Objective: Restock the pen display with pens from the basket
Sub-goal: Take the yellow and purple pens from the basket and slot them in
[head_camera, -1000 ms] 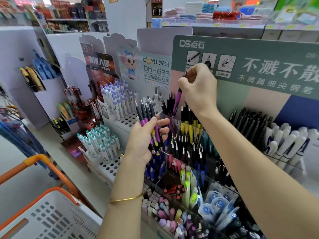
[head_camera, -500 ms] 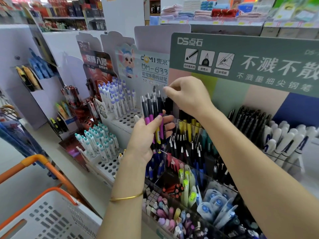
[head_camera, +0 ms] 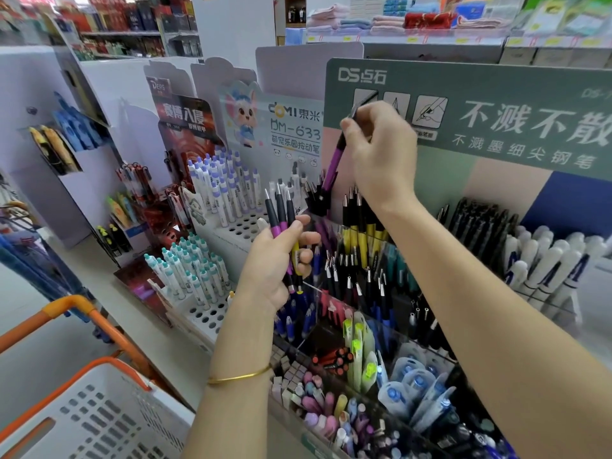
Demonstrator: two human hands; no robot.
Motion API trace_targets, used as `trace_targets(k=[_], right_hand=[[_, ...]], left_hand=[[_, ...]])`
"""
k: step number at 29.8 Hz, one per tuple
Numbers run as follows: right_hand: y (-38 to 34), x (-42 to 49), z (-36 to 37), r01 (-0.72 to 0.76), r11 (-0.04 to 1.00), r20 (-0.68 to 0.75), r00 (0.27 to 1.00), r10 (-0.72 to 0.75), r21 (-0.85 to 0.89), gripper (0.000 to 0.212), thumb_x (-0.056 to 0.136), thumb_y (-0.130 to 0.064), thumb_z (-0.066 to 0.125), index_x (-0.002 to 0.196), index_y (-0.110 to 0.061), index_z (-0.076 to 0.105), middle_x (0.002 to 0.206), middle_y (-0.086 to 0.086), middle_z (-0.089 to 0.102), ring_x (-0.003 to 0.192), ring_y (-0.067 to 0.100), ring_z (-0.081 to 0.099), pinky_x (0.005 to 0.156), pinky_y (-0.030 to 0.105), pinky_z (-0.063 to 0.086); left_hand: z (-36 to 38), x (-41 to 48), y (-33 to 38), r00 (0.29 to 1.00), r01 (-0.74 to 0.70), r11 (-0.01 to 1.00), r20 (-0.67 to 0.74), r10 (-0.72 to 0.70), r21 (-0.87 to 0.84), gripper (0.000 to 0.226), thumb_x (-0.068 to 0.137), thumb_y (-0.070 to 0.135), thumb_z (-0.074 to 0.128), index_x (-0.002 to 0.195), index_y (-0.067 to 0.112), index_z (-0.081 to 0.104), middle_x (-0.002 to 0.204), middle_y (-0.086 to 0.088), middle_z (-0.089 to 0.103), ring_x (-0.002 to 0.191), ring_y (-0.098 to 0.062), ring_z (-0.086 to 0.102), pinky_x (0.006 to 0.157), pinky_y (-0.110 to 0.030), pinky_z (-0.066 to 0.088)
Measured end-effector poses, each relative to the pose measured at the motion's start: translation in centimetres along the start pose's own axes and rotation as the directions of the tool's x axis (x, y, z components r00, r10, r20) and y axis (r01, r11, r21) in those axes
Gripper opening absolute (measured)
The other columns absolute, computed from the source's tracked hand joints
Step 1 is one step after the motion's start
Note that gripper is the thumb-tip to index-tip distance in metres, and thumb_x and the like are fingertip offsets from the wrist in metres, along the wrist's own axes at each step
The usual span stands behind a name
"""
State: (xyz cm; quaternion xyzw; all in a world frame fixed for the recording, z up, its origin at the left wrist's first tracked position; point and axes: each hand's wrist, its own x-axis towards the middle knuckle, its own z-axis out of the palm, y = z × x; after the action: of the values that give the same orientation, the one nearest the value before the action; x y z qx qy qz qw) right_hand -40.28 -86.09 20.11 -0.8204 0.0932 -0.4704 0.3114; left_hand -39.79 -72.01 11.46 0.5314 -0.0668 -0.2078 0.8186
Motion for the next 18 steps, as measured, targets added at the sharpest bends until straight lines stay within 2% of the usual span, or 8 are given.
trace_targets(k=[2,6,9,11,13,15,17,18], right_hand=[[0.3,-0.5,0.6,0.037,0.99,0.118,0.993,-0.02,-0.138,0.015,0.095,-0.022,0.056,0.102,-0.01,0.062,0.088,-0.001,0.065,0.085,0.019,0.059,0.071,0.031,0.046],[1.5,-1.2,2.0,0.112,0.935,0.264,0.964,-0.021,-0.337,0.021,0.094,-0.03,0.056,0.098,-0.01,0.064,0.094,0.005,0.068,0.097,0.029,0.056,0.072,0.037,0.048],[1.8,-1.3,2.8,0.253,0.807,0.43,0.903,0.001,-0.534,0.028,0.093,-0.034,0.056,0.083,-0.01,0.063,0.098,0.006,0.064,0.109,0.032,0.045,0.072,0.033,0.038],[1.7,-1.3,2.8,0.28,0.762,0.469,0.882,0.036,-0.585,0.027,0.094,-0.036,0.055,0.078,-0.014,0.057,0.103,0.007,0.06,0.113,0.032,0.041,0.073,0.034,0.031],[1.8,-1.1,2.7,0.262,0.783,0.437,0.899,0.014,-0.564,0.028,0.094,-0.034,0.055,0.082,-0.01,0.061,0.104,0.006,0.06,0.113,0.033,0.042,0.074,0.033,0.034],[1.7,-0.9,2.2,0.223,0.85,0.349,0.936,-0.05,-0.477,0.027,0.094,-0.029,0.053,0.091,-0.008,0.07,0.103,0.006,0.065,0.109,0.032,0.049,0.08,0.035,0.043],[0.9,-0.9,1.3,0.198,0.925,0.339,0.937,-0.082,-0.325,0.029,0.093,-0.027,0.053,0.088,-0.007,0.073,0.091,0.008,0.069,0.093,0.029,0.058,0.085,0.036,0.046],[0.4,-1.1,0.8,0.178,0.955,0.38,0.922,-0.078,-0.237,0.032,0.093,-0.029,0.054,0.085,-0.004,0.073,0.083,0.01,0.07,0.083,0.029,0.061,0.082,0.038,0.048]], left_hand=[[0.0,0.3,-0.1,1.0,-0.01,1.0,0.005,0.01,-0.007,0.021,0.103,0.022,0.044,0.11,0.007,0.057,0.066,0.0,0.057,0.041,-0.005,0.043,0.034,-0.016,0.034],[0.3,0.3,0.0,0.999,0.03,0.996,0.029,-0.028,-0.08,0.031,0.104,0.034,0.04,0.105,0.008,0.057,0.063,0.0,0.054,0.04,-0.006,0.04,0.033,-0.017,0.033],[0.2,-0.1,0.2,0.999,0.019,0.994,0.052,-0.013,-0.108,0.026,0.105,0.023,0.037,0.107,0.004,0.055,0.062,-0.001,0.056,0.04,-0.007,0.041,0.034,-0.017,0.033],[0.2,-0.3,0.2,0.998,-0.002,0.996,0.055,0.007,-0.086,0.022,0.103,0.014,0.037,0.109,0.002,0.055,0.063,-0.003,0.058,0.041,-0.007,0.042,0.035,-0.018,0.033],[0.3,-0.4,0.3,0.998,-0.012,0.998,0.063,0.016,-0.06,0.021,0.103,0.012,0.037,0.108,0.003,0.056,0.065,-0.003,0.061,0.043,-0.007,0.044,0.036,-0.018,0.034],[0.3,-0.4,0.4,0.997,-0.032,0.999,0.072,0.033,-0.019,0.021,0.103,0.012,0.037,0.107,0.005,0.057,0.068,-0.003,0.064,0.047,-0.007,0.047,0.038,-0.018,0.036],[0.5,-0.4,0.4,0.995,-0.061,0.998,0.085,0.06,0.014,0.022,0.103,0.013,0.038,0.109,0.006,0.058,0.07,-0.002,0.066,0.049,-0.007,0.048,0.04,-0.018,0.037],[0.7,-0.4,0.3,0.992,-0.076,0.997,0.099,0.074,0.02,0.023,0.103,0.013,0.038,0.11,0.006,0.058,0.071,-0.002,0.066,0.049,-0.008,0.048,0.04,-0.019,0.037]])
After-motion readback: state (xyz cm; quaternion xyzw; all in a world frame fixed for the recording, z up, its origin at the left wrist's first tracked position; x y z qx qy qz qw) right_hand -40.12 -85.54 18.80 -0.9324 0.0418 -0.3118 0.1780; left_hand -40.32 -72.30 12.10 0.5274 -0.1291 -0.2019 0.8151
